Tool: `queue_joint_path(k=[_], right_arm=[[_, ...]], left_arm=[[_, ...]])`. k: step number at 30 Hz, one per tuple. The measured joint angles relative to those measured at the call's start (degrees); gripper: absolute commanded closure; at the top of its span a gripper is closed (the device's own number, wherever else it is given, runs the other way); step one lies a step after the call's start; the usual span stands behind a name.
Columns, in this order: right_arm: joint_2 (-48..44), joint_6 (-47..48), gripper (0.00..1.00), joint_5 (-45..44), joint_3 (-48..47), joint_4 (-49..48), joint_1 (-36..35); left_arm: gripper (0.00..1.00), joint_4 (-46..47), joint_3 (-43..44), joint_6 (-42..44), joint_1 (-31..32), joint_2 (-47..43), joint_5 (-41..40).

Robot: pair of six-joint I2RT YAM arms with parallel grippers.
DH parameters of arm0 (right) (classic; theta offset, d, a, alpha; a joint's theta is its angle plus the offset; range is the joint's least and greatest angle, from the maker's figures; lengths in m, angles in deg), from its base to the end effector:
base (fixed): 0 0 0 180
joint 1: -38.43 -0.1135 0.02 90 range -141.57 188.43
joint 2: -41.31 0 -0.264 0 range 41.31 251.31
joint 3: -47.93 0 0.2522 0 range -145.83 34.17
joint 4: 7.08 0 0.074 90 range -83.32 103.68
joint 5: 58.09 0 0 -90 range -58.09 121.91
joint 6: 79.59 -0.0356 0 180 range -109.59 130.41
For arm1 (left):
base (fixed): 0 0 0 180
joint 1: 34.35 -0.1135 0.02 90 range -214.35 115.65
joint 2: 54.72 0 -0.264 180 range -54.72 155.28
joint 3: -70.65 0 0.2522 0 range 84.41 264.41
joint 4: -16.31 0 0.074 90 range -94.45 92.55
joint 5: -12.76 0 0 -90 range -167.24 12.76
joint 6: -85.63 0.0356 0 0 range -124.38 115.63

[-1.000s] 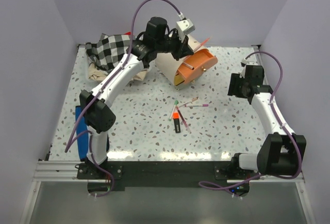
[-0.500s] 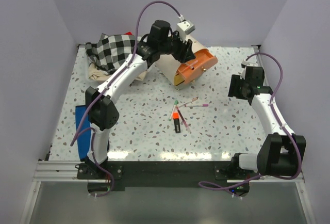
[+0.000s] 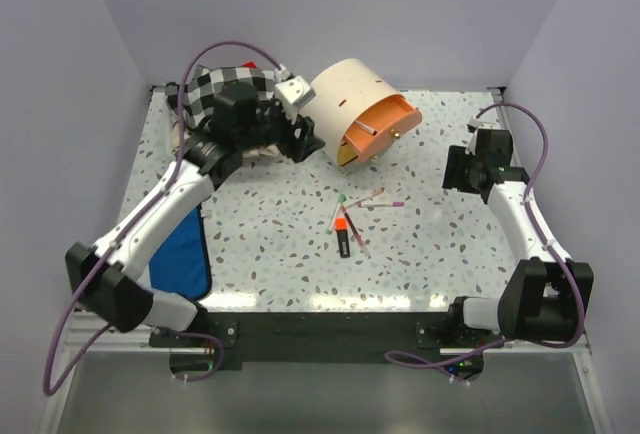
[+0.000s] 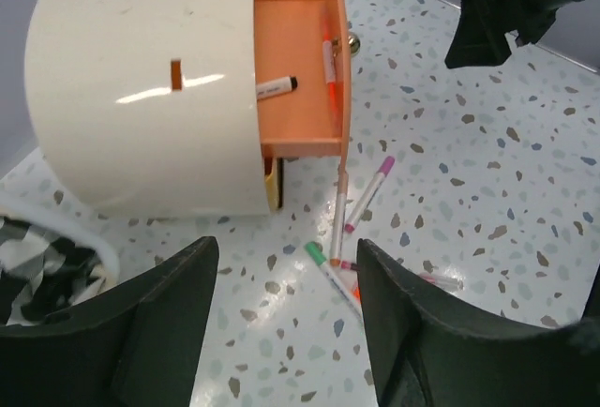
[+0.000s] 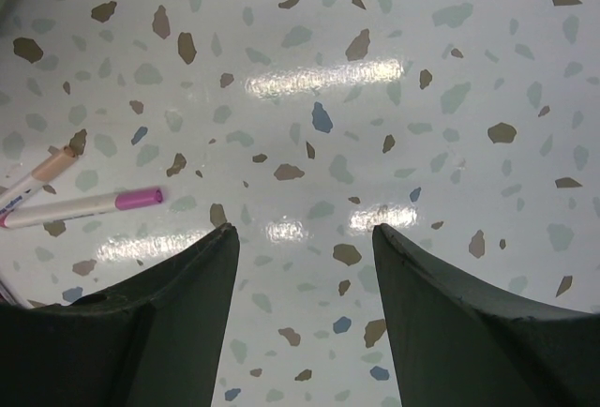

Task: Sort the stationery into containers
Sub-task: Place the pen in the drawer, then pick up the pen from the center of the board.

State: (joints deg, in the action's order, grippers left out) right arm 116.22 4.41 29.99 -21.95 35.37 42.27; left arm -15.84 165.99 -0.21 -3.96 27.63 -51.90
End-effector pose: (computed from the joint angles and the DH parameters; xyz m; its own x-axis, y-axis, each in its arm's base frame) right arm 0.2759 -0.0197 0.2655 -0.7220 0.1532 -0.6747 0.1659 0.9851 0.0461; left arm 0.2777 -0.1805 0.3970 -0.2239 0.2073 -0.9523 0.8244 0.5615 -0.0716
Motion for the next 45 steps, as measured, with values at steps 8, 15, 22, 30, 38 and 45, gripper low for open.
queue_joint_path(k=[8, 15, 22, 30, 38, 45], right_arm=[[0.35, -0.37, 0.37, 0.81, 0.0, 0.09, 0.0], [1.25, 0.02, 0.37, 1.31, -0.2, 1.18, 0.0], [2.71, -0.57, 0.37, 1.44, -1.16, 1.36, 0.0], [3.69, -1.38, 0.37, 1.4, -1.25, 1.31, 0.0], [2.89, -1.03, 0.36, 1.42, -1.22, 1.18, 0.02], [1.42, -0.81, 0.36, 1.44, 0.55, -0.07, 0.04]], left_arm=[[0.43, 5.05, -24.79, -9.94, 1.95, -8.22, -8.31], [0.38, 7.08, -28.39, -19.98, 6.05, 4.17, -16.37], [0.3, 7.91, -26.27, -26.88, 11.34, 7.17, -27.32], [0.37, 5.79, -21.22, -30.18, 18.21, 15.85, -33.09], [0.4, 4.63, -20.57, -31.19, 22.1, 18.78, -34.97], [0.43, 4.48, -19.04, -31.08, 25.97, 20.22, -35.12]])
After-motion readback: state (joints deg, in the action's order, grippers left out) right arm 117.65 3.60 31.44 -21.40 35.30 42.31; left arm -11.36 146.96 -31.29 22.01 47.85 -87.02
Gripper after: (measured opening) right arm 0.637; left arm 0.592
